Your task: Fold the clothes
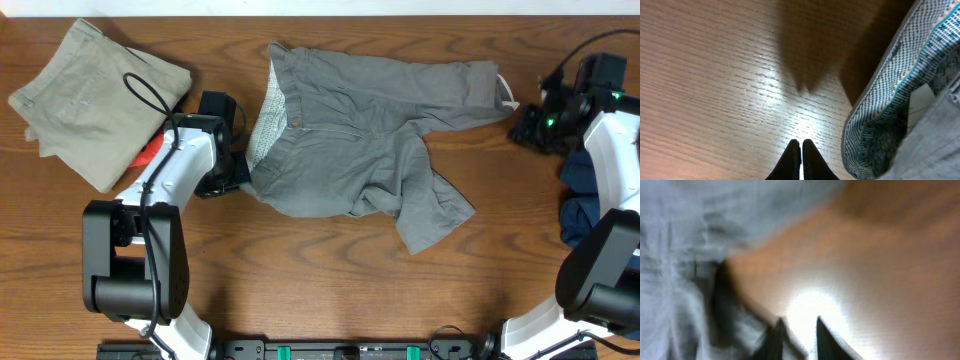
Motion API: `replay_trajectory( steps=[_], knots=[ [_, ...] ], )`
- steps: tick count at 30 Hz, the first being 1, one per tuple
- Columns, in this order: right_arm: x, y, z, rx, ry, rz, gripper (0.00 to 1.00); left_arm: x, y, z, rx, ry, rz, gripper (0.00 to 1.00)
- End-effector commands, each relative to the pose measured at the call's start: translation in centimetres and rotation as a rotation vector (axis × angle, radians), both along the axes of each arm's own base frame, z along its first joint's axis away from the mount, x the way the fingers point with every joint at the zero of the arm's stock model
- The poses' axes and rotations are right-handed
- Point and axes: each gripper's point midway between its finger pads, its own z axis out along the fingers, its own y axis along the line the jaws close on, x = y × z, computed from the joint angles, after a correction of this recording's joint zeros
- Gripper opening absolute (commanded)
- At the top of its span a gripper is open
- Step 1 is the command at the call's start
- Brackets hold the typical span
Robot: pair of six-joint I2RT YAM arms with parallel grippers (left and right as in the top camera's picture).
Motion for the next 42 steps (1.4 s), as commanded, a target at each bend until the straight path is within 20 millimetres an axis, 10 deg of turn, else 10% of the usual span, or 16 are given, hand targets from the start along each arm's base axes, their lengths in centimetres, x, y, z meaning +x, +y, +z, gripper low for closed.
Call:
replay_trajectory(
  steps=[1, 10, 13, 15, 23, 39, 42],
  knots=[
    [-2.7, 3.0, -1.3, 0.086, 0.087, 0.073, 0.36, -0.2, 0.6, 0.2, 0.027, -0.004, 0.021, 0.06],
    [-8.2, 6.9, -8.9, 0.107, 0.205, 0.157, 0.55, -0.4, 0.0, 0.2, -0.009, 0.008, 0.019, 0.06],
    [-8.9, 7.8, -10.7, 0.101, 0.191, 0.174, 0.56, -0.6, -1.1, 0.2, -0.069, 0.018, 0.018, 0.63],
    [-9.1, 8.2, -11.5, 0.101, 0.183, 0.164, 0.56, -0.6, -1.2, 0.2, -0.077, 0.019, 0.018, 0.73],
    [-9.2, 8.6, -12.2, 0.103, 0.177, 0.135, 0.01, -0.1, -2.2, -0.2, -0.131, -0.006, -0.012, 0.73],
    [-8.1, 8.0, -11.6, 0.102, 0.155, 0.111, 0.01, 0.8, -2.5, -1.7, -0.151, -0.077, -0.018, 0.73],
    [-8.1, 8.0, -11.6, 0.102, 0.154, 0.112, 0.01, 0.4, -3.4, -1.5, -0.203, -0.066, -0.074, 0.52]
  ],
)
